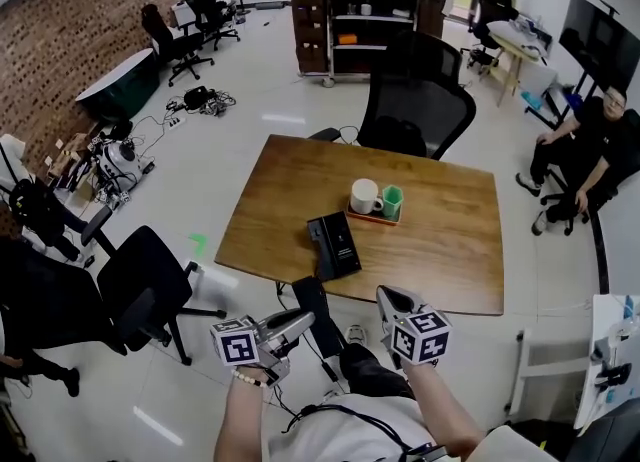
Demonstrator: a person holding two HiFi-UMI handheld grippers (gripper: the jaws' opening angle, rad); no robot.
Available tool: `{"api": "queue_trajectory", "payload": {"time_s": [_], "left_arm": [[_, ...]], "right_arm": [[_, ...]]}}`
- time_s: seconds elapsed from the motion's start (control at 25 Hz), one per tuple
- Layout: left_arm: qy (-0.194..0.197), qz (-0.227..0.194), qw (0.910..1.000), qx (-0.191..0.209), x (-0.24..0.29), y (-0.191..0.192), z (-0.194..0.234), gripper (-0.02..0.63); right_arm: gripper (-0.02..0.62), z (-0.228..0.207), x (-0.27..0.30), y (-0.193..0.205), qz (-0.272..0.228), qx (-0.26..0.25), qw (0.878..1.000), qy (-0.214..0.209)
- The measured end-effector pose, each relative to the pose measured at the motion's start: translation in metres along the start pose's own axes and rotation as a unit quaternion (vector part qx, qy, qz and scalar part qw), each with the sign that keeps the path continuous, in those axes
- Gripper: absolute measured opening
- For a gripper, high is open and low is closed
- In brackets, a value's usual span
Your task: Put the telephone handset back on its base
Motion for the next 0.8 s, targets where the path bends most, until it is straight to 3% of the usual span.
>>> {"api": "queue_trajectory", "payload": {"time_s": [0.32,0.8], "left_arm": [[-0.011,0.003,0.9999,-0.004,0.033,-0.047,0.053,0.075],[-0.031,0.003,0.9989,-0.036,0.062,-0.056,0.128,0.075]], "right_arm": [[0.002,-0.042,0.058,-0.030,0.021,0.012,1.000,-0.017],[0.002,-0.082,0.118,-0.035,0.061,0.017,0.997,-0.041]]}}
Point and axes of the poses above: the fingertips, and each gripper's own axes: x forward along the fingers, z to its left, y out of its underside, the point moved 6 cm from there along -x, backward along the fingers, and after that the axes turned 5 degrees about y, right-handed, at the moved point
